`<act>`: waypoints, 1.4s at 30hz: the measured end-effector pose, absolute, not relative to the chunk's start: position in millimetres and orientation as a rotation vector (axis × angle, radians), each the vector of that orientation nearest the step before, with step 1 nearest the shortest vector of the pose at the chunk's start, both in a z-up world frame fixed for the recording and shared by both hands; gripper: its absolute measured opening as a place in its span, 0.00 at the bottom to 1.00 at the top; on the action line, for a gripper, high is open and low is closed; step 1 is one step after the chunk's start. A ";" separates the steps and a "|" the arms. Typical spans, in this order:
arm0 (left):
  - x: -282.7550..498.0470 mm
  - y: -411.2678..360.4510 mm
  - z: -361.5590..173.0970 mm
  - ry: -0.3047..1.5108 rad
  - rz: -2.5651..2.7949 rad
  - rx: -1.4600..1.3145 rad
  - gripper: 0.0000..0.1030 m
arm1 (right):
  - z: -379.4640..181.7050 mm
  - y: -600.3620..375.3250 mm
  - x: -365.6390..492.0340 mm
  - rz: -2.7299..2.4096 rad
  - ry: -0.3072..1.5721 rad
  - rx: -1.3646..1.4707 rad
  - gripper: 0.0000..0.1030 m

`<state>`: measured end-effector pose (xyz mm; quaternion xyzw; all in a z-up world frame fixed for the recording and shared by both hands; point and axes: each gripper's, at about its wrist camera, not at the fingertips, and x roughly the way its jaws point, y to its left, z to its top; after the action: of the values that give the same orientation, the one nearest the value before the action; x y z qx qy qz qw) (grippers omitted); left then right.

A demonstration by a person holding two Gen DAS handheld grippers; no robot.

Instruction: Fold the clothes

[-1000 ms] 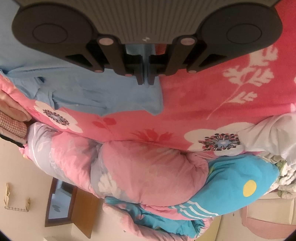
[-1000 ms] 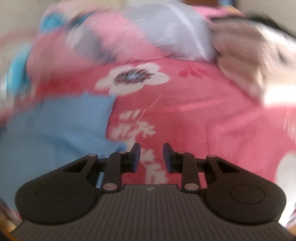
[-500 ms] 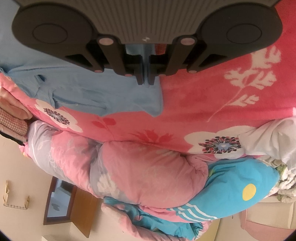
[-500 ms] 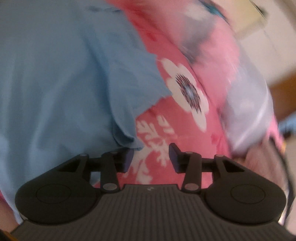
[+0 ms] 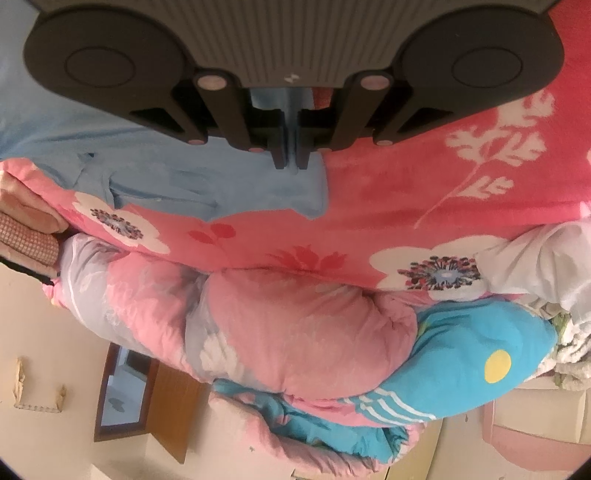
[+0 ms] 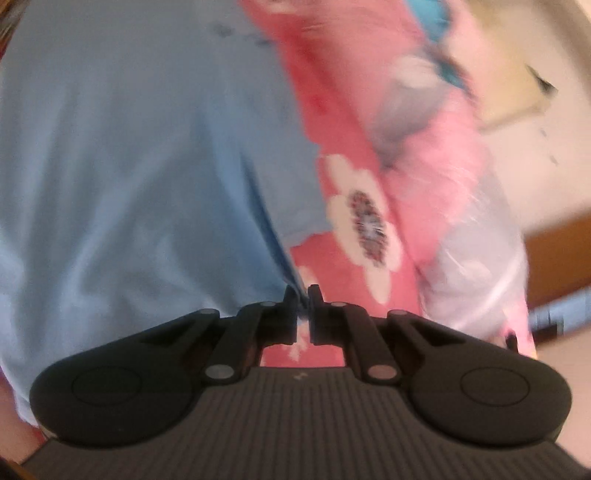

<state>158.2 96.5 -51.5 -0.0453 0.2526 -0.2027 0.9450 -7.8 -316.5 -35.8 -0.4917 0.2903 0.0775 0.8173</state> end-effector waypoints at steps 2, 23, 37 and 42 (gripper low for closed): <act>154.6 97.1 -48.9 0.493 -0.420 -0.092 0.06 | -27.2 -316.1 -13.4 0.114 0.596 -0.977 0.04; 182.6 86.3 0.0 0.402 -0.368 -0.031 0.05 | 18.3 -325.9 32.7 -0.138 0.447 -0.709 0.04; 264.4 78.8 -49.2 0.516 -0.288 -0.040 0.05 | -23.6 -342.5 138.8 -0.075 0.545 -0.677 0.04; 272.5 82.6 -53.3 0.528 -0.282 -0.061 0.05 | -38.9 -348.2 156.1 -0.056 0.566 -0.667 0.04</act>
<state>272.5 82.6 -53.3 -0.0301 0.2599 -0.1389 0.9551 156.1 -348.2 -38.9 -0.3229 0.2741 -0.0273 0.9055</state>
